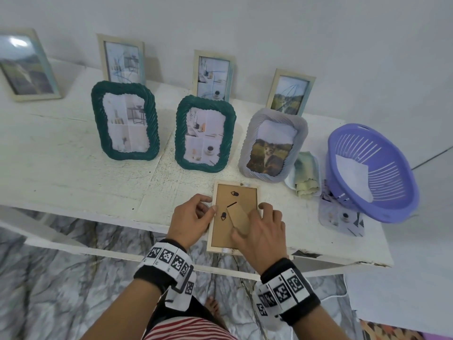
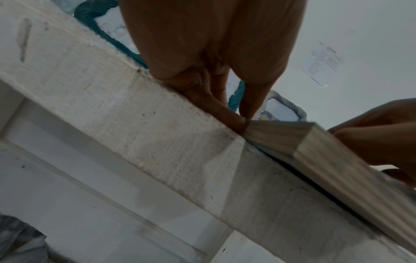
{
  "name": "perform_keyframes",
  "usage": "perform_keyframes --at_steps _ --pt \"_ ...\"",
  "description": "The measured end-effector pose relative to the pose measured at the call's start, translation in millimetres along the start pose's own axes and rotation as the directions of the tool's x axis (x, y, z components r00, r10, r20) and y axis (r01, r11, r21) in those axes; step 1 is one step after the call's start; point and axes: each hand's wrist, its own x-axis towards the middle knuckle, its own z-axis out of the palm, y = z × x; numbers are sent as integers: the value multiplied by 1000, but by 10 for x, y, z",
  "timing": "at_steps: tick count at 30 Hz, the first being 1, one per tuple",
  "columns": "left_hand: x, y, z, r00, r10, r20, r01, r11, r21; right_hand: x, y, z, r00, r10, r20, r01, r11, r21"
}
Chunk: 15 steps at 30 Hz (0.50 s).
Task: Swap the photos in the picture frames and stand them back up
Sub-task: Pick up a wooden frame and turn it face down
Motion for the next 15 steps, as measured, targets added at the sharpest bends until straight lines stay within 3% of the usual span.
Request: perform_keyframes --at_steps 7,11,15 --pt "-17 14 -2 1000 11 -12 -11 1000 0 -18 67 -57 994 55 -95 -32 973 231" --pt "-30 20 -2 1000 11 -19 -11 1000 -8 -59 346 -191 981 186 -55 -161 939 305" --pt "-30 16 -3 1000 -7 -10 7 1000 -31 -115 731 -252 955 297 16 -291 919 268"
